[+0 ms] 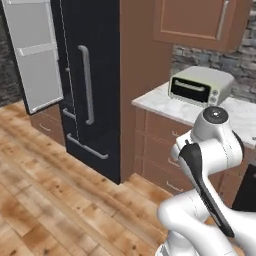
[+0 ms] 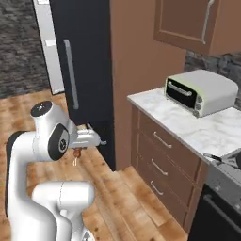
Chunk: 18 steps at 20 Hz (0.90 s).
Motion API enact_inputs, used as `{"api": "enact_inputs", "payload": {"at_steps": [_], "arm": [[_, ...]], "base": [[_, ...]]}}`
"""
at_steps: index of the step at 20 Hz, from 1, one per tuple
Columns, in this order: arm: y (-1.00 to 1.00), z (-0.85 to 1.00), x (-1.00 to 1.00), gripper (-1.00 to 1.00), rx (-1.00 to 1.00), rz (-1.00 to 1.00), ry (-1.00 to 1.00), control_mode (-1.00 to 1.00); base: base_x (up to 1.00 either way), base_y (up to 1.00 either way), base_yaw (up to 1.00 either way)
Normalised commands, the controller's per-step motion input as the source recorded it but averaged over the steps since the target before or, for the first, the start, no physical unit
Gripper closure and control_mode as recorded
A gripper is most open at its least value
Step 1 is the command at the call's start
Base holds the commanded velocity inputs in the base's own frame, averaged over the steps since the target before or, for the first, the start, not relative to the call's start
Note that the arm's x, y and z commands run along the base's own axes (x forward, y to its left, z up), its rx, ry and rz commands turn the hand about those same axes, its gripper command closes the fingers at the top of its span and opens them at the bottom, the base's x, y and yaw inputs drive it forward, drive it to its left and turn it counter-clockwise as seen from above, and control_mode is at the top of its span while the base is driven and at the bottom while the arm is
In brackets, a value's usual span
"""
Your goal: Place the cold items (corn and squash) from the fridge in one tupperware on the dining counter. Place the warm items (kebab skewer and hot dog) in the stove area in another tupperware.
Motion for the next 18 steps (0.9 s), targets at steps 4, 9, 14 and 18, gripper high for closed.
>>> {"api": "enact_inputs", "payload": {"at_steps": [4, 9, 14, 18], "arm": [[0.00, 0.00, 0.00, 1.00, 0.00, 0.00, 0.00, 1.00], [0.00, 0.00, 0.00, 1.00, 0.00, 0.00, 0.00, 1.00], [0.00, 0.00, 0.00, 1.00, 0.00, 0.00, 0.00, 1.00], [0.00, 0.00, 0.00, 1.00, 0.00, 0.00, 0.00, 1.00]], "base": [[0.00, 0.54, 0.49], [0.00, 0.51, 0.46], [0.01, 0.60, 0.34], [0.32, 0.64, 0.26]]}}
